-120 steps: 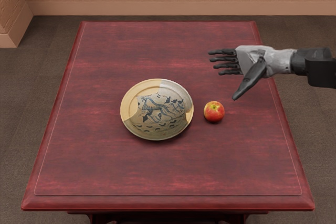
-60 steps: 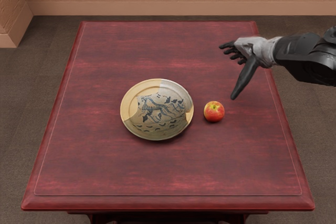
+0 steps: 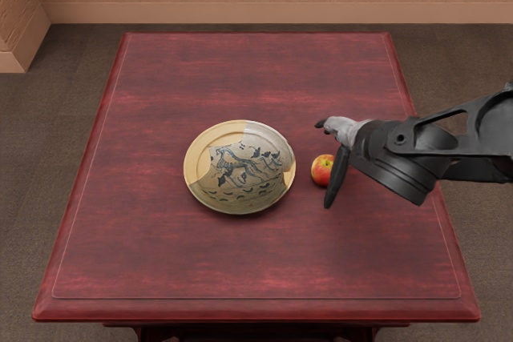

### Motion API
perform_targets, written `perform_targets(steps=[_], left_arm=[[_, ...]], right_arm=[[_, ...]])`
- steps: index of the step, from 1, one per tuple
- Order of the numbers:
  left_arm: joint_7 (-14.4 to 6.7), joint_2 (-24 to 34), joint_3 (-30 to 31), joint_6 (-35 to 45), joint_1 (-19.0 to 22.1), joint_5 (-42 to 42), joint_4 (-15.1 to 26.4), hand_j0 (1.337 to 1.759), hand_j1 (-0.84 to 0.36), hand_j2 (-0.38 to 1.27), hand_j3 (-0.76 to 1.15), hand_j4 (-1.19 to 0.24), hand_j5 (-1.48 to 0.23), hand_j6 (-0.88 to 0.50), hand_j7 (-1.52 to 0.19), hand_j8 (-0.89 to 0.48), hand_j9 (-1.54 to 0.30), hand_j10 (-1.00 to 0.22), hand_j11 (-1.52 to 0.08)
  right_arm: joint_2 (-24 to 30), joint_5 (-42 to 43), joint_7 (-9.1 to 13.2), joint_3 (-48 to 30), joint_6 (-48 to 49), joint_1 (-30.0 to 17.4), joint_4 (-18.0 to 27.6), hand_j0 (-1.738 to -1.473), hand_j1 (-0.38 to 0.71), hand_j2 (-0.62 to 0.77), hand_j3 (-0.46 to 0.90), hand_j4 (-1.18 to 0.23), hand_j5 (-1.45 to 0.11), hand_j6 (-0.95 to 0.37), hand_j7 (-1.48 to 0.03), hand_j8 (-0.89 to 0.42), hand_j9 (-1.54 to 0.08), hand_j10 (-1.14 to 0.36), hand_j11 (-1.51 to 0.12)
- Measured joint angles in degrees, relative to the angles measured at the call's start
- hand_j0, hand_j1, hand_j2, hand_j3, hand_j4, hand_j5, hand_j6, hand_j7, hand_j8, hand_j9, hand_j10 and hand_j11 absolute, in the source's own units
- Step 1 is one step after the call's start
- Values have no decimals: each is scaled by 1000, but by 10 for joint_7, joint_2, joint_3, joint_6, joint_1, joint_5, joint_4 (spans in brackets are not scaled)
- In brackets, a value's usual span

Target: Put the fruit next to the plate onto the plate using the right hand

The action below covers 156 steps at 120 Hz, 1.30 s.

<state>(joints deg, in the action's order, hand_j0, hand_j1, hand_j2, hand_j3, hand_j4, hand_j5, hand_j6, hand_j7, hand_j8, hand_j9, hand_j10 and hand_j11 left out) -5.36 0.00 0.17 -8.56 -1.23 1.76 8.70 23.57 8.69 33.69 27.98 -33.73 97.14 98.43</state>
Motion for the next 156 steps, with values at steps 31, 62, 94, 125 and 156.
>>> perform_targets(steps=[31, 62, 94, 125, 156], left_arm=[[0, 0, 0, 0, 0, 0, 0, 1658, 68, 47, 0, -234, -304, -234, -304, -234, -304, -234, -304], [0, 0, 0, 0, 0, 0, 0, 1658, 68, 47, 0, -234, -304, -234, -304, -234, -304, -234, -304], [0, 0, 0, 0, 0, 0, 0, 1658, 69, 47, 0, -234, -304, -234, -304, -234, -304, -234, -304], [0, 0, 0, 0, 0, 0, 0, 1658, 68, 47, 0, -234, -304, -234, -304, -234, -304, -234, -304], [0, 0, 0, 0, 0, 0, 0, 1658, 68, 47, 0, -234, -304, -234, -304, -234, -304, -234, -304]], right_arm=[[-36, 0, 12, 9, -12, 0, -18, -1658, -292, -9, 0, -48, -62, -49, -62, -48, -62, -48, -62], [-44, 0, 13, 18, -13, -8, -58, -1658, -294, -9, 0, -47, -60, -47, -60, -47, -60, -47, -60], [-82, 0, 13, 18, -13, -45, -114, -1658, -292, -9, 0, -48, -62, -49, -62, -49, -62, -48, -62], [-95, 10, 13, 18, -13, -63, -131, -1658, -184, -27, 0, -139, -180, -139, -180, -139, -180, -139, -180], [-91, 29, 13, 19, -13, -67, -133, -1658, -50, -49, 0, -250, -325, -251, -325, -250, -325, -250, -325]])
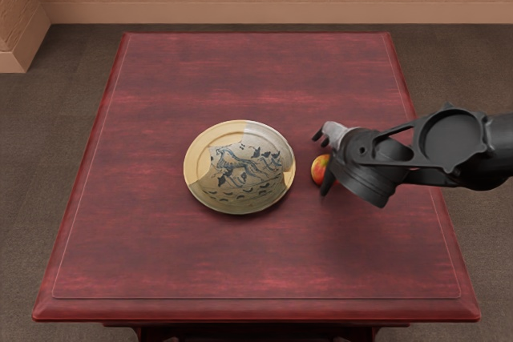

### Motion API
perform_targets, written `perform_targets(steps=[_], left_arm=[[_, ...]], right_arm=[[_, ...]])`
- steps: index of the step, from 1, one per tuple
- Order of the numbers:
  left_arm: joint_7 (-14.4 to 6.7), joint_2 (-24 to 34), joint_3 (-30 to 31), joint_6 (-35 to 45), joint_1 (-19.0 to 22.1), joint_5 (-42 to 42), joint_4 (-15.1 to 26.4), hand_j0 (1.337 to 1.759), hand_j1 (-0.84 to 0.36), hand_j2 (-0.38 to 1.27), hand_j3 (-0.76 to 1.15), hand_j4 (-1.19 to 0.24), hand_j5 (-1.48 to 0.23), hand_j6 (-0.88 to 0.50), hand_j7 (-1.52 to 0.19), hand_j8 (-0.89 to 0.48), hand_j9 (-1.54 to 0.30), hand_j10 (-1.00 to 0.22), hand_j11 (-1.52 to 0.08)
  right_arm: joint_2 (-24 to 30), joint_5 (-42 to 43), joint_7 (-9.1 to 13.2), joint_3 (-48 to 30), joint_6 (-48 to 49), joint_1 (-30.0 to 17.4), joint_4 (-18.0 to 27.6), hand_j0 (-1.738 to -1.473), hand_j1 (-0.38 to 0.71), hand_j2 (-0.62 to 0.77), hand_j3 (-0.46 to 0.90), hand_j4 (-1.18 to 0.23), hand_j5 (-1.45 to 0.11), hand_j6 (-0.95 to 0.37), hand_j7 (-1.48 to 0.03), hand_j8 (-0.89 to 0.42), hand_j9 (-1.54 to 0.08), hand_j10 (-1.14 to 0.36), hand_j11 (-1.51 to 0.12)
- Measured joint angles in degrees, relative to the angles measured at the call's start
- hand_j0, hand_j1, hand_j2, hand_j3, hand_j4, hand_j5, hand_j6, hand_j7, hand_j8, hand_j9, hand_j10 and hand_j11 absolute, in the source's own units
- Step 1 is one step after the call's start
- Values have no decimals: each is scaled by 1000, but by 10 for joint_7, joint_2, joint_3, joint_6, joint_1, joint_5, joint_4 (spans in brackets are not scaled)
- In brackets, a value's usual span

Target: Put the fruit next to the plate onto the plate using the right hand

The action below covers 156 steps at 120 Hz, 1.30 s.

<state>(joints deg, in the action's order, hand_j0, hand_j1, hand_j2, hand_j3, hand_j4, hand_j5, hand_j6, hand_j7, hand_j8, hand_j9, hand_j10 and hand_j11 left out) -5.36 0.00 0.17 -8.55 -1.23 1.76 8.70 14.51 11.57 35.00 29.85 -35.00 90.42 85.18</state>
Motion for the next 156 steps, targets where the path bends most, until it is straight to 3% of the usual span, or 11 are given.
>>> perform_targets(steps=[43, 50, 60, 72, 101, 156], left_arm=[[0, 0, 0, 0, 0, 0, 0, 1658, 69, 47, 0, -234, -304, -234, -304, -234, -304, -234, -304], [0, 0, 0, 0, 0, 0, 0, 1658, 69, 47, 0, -234, -304, -234, -304, -234, -304, -234, -304], [0, 0, 0, 0, 0, 0, 0, 1658, 69, 47, 0, -234, -304, -234, -304, -234, -304, -234, -304], [0, 0, 0, 0, 0, 0, 0, 1658, 69, 47, 0, -234, -304, -234, -304, -234, -304, -234, -304], [0, 0, 0, 0, 0, 0, 0, 1658, 68, 47, 0, -234, -304, -234, -304, -234, -304, -234, -304], [0, 0, 0, 0, 0, 0, 0, 1658, 69, 47, 0, -234, -304, -234, -304, -234, -304, -234, -304]], right_arm=[[12, 5, -1, 0, 1, -8, 1, -1657, 91, -50, 0, -384, -497, -384, -498, -300, -445, -381, -502], [15, 5, -1, 0, 1, -8, 2, -1657, 130, -52, 0, -416, -542, -417, -542, -337, -395, -415, -545], [23, 4, 0, -3, 0, -8, 3, -1658, 188, -51, 0, -465, -608, -464, -606, -400, -491, -464, -610], [30, 2, 0, -7, 0, -7, 5, -1658, 228, -10, 0, -509, -670, -407, -666, -469, -598, -508, -670], [49, -4, 0, -36, 1, -7, 5, -1656, 261, 148, 0, -557, -820, -382, -804, -411, -790, -610, -811], [98, -22, 1, -129, 2, 20, 51, -1657, 283, 169, 0, -508, -896, -331, -870, -345, -872, -662, -872]])
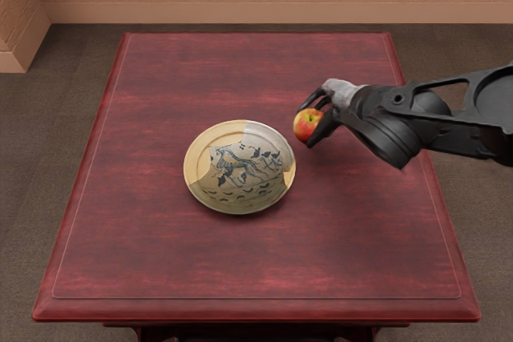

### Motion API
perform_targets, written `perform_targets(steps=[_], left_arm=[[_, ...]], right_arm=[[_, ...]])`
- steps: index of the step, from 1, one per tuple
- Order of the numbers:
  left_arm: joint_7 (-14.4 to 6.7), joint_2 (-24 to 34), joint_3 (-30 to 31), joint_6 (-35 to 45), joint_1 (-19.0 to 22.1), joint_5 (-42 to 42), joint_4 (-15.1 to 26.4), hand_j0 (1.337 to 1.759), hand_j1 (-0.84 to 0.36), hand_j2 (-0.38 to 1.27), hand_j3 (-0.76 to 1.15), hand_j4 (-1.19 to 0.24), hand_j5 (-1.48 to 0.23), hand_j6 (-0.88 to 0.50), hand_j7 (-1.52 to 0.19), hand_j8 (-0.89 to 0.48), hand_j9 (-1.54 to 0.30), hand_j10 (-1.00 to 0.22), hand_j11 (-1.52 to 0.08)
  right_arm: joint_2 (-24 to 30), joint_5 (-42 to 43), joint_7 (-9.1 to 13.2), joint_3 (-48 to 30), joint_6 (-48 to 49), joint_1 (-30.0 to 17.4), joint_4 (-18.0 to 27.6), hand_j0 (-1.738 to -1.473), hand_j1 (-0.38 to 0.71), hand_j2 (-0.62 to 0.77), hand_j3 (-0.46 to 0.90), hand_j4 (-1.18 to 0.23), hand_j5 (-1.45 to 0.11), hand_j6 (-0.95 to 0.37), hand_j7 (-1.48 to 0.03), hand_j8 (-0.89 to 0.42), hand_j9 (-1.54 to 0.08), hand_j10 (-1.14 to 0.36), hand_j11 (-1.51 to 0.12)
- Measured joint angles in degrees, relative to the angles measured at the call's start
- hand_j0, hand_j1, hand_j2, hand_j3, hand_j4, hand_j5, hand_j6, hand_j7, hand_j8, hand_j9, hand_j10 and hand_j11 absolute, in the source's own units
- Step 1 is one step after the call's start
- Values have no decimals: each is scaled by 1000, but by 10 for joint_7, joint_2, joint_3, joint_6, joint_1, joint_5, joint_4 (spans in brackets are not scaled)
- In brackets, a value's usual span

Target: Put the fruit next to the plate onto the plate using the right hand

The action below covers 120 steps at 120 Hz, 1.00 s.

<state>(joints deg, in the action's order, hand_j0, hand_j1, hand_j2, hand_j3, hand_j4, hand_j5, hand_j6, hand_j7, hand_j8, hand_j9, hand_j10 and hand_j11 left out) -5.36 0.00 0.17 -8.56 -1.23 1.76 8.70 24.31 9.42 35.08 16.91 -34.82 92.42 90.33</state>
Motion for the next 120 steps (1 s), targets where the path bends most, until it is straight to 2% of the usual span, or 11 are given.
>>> perform_targets(steps=[18, 44, 68, 99, 120], left_arm=[[0, 0, 0, 0, 0, 0, 0, 1658, 69, 47, 0, -234, -304, -234, -304, -234, -304, -234, -304], [0, 0, 0, 0, 0, 0, 0, 1658, 69, 47, 0, -234, -304, -234, -304, -234, -304, -234, -304], [0, 0, 0, 0, 0, 0, 0, 1658, 68, 47, 0, -234, -304, -234, -304, -234, -304, -234, -304], [0, 0, 0, 0, 0, 0, 0, 1658, 68, 47, 0, -234, -304, -234, -304, -234, -304, -234, -304], [0, 0, 0, 0, 0, 0, 0, 1658, 68, 47, 0, -234, -304, -234, -304, -234, -304, -234, -304]], right_arm=[[-8, -3, 0, -23, 0, 9, 13, -1657, 294, 177, 1, -494, -904, -319, -874, -331, -879, -663, -878], [-55, -5, 0, -50, 0, 10, 11, -1658, 310, 209, 2, -483, -928, -310, -876, -321, -904, -653, -903], [-111, -5, 0, -54, 0, -10, -30, -1658, 330, 259, 2, -472, -937, -302, -875, -308, -908, -647, -909], [-155, 5, -1, -54, 0, -47, -89, -1657, 287, 161, 1, -495, -924, -320, -867, -320, -904, -639, -908], [-167, 7, -1, -54, 0, -60, -103, -1658, 275, 136, 1, -517, -878, -340, -830, -341, -864, -613, -868]])
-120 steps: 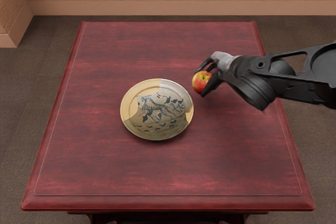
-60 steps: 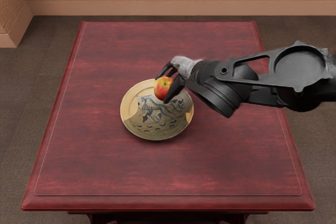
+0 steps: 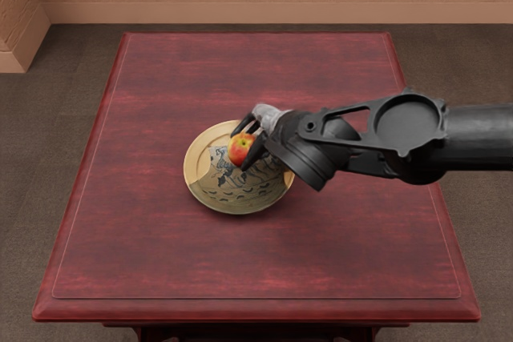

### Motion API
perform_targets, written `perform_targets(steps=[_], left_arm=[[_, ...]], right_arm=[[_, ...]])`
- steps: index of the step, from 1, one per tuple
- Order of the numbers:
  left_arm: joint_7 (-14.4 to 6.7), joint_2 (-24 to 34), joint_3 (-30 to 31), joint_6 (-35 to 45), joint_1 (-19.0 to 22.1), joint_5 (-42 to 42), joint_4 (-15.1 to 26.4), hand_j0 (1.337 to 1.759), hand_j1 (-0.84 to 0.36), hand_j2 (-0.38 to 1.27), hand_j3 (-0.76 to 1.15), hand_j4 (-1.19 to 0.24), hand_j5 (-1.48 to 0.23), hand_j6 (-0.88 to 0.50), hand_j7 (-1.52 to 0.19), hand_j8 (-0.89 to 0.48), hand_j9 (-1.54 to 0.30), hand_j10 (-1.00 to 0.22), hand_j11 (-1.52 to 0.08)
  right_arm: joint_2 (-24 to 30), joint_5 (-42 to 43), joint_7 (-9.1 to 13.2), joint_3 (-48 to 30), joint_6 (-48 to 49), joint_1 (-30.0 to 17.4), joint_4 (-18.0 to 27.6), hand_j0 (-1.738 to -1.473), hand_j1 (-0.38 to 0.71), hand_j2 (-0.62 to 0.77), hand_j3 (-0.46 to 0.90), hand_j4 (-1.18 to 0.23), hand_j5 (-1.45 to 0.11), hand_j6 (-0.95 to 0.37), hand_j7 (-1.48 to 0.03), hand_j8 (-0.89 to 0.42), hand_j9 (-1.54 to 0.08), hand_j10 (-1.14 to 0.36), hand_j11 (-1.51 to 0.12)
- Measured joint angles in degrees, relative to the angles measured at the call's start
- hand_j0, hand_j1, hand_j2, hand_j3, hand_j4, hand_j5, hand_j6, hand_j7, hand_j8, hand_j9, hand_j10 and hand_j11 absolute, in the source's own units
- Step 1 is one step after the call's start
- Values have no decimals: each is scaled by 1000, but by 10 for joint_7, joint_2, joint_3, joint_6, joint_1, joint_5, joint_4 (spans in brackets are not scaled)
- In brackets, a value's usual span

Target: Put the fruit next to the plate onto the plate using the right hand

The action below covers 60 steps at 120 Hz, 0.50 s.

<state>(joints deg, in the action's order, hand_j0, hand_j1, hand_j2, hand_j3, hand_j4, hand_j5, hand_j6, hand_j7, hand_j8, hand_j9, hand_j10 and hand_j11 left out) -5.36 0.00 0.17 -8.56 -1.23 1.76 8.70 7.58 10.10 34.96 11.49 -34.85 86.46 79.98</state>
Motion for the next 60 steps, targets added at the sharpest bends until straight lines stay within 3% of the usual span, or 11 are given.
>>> perform_targets(steps=[19, 60], left_arm=[[0, 0, 0, 0, 0, 0, 0, 1658, 69, 47, 0, -234, -304, -234, -304, -234, -304, -234, -304], [0, 0, 0, 0, 0, 0, 0, 1658, 69, 47, 0, -234, -304, -234, -304, -234, -304, -234, -304]], right_arm=[[-2, 12, 0, 0, -1, -5, -3, -1658, 206, 38, 0, -466, -705, -367, -681, -380, -699, -511, -700], [16, 27, 0, 0, -2, 7, 16, -1658, 35, -39, 0, -321, -436, -303, -432, -306, -435, -330, -435]])
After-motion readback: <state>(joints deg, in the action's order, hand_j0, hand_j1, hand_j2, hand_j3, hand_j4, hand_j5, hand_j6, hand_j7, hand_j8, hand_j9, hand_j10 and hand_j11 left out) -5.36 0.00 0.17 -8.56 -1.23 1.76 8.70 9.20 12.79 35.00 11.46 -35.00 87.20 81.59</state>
